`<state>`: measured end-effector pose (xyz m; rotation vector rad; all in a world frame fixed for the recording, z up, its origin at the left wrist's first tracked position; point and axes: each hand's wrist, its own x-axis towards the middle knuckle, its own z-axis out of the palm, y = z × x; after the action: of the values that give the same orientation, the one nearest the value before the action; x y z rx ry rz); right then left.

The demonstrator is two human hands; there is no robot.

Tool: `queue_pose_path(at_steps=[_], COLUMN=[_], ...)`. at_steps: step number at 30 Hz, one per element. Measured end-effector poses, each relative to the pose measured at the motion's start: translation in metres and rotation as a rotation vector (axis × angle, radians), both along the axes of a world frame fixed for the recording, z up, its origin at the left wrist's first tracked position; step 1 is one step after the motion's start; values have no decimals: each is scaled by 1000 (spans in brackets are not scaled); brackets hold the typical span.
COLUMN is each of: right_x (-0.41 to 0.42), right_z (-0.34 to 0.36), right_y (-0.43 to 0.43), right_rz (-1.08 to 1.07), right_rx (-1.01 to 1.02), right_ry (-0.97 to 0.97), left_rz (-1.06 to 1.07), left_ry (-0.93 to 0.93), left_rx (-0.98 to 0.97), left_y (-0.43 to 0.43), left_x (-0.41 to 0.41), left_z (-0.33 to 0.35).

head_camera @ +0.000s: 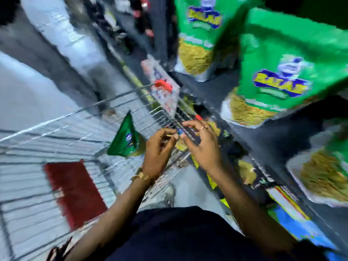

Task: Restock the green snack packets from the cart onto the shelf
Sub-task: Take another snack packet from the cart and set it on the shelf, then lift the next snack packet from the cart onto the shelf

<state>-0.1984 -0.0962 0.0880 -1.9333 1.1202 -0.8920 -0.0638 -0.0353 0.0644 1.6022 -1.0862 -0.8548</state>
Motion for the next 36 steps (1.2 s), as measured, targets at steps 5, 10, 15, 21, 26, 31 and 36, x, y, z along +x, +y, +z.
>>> queue_pose_path(at_steps=[5, 10, 15, 21, 26, 31, 36], right_x=[94, 165, 211, 252, 246, 222, 185], right_z=[-64, -122, -146, -168, -187, -193, -159], right_y=[-35, -72, -94, -94, -89, -70, -56], right_rz=[310, 449, 481, 539, 453, 280, 182], right_rx=[445, 617, 712, 840, 849, 776, 630], right_ry=[279, 552, 686, 643, 513, 373, 155], left_rz=[127, 364, 532, 749, 939, 969, 841], left_ry=[121, 297, 266, 493, 580, 496, 355], left_rx=[743, 856, 773, 525, 417, 420, 270], left_y=[45, 62, 49, 26, 22, 26, 21], left_x=[76, 124, 141, 144, 148, 148, 155], left_z=[-74, -130, -163, -181, -190, -185, -138])
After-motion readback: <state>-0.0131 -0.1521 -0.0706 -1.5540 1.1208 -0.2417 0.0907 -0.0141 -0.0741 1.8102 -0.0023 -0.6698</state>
